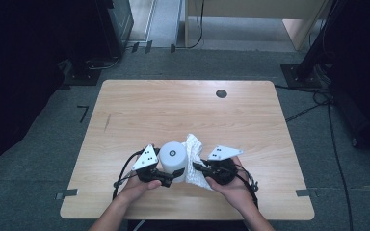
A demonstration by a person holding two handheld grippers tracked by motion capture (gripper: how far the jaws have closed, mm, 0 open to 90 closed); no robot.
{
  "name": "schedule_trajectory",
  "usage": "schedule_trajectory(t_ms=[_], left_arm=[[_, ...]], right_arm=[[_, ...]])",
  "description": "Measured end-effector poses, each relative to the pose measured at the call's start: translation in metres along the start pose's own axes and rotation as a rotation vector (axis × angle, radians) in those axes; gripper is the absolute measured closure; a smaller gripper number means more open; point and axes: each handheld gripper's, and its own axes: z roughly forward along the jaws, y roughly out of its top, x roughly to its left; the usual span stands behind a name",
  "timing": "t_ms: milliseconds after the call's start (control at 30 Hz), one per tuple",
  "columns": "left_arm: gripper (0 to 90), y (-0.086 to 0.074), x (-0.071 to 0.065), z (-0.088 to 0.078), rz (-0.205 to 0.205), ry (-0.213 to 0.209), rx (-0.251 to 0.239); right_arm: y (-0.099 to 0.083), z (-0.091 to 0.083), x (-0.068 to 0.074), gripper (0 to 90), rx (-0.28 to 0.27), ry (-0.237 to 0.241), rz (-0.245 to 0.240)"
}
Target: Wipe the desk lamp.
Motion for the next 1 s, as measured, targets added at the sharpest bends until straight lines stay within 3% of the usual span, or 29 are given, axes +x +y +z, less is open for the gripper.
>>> schedule_trajectory(t_ms=[100,167,267,367,400,433,567,733,867,1000], left_arm=[[8.3,-0.001,-0.003,0.004,0.01,0.002,0.013],[8.3,0.0,-0.005,0.005,0.008,0.001,0.01],[8.3,0.001,-0.003,0.005,0.001,0.005,0.003],[8.3,0.0,0.0,0.002,-0.005,0.0,0.001],[8.3,-0.001,0.001,0.003,-0.004,-0.002,0.008],[8.3,-0.002,0.001,0.003,0.002,0.001,0.016],[8.2,-0.006,-0.001,0.007,0.037,0.043,0.045],[8.0,-0.012,-0.009,0.014,0.107,0.041,0.085],[7.7,-0.012,-0.007,0.014,0.097,0.041,0.079],[2.8,-0.008,-0.007,0.009,0.093,0.112,0.054]], right_arm=[[0.01,-0.018,0.006,78.1,-0.103,0.001,-0.018],[0.011,-0.018,0.009,78.1,-0.106,-0.007,-0.03],[0.0,-0.002,0.008,78.0,-0.04,-0.011,-0.014],[-0.013,0.022,0.005,77.7,0.131,-0.012,-0.008],[-0.017,0.028,0.004,77.6,0.173,-0.012,-0.011],[-0.019,0.031,0.002,77.7,0.18,-0.008,-0.015],[-0.015,0.024,-0.006,77.6,0.157,-0.024,0.012],[-0.013,0.012,-0.018,77.6,0.121,-0.048,0.047],[-0.013,0.008,-0.023,77.6,0.104,-0.056,0.056],[-0.012,0.003,-0.028,77.6,0.091,-0.063,0.067]])
